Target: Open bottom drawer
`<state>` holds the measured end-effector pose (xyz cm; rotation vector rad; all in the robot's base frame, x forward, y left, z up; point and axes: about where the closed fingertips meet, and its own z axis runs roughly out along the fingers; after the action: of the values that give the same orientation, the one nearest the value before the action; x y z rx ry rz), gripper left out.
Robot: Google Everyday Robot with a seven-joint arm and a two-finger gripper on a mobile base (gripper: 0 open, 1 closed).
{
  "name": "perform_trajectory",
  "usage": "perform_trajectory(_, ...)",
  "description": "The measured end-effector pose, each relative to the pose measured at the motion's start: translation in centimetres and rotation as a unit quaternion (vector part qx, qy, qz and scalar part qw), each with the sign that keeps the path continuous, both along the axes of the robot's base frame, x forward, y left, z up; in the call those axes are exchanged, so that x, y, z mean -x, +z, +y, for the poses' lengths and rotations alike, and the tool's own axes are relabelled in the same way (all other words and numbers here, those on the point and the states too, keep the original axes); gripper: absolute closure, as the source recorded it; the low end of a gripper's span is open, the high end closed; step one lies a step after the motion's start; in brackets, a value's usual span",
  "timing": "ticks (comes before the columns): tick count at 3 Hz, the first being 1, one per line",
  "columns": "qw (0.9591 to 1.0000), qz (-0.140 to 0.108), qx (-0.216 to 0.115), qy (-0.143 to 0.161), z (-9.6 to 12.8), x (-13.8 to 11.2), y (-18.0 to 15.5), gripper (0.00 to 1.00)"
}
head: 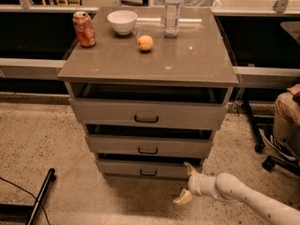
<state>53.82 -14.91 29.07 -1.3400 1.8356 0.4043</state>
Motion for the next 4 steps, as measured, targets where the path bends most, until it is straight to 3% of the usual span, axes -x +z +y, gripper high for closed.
perform_trajectory(2, 0.9981, -0.028, 0.044, 0.031, -0.8, -4.6, -3.6, 0.00)
perform_trajectory(3, 0.9970, -0.031, 0.051, 0.050, -1.3, -6.5, -4.7, 0.00)
perform_trajectory(4, 0.9970, -0.025, 0.050, 0.053, -1.2, -6.5, -5.2, 0.00)
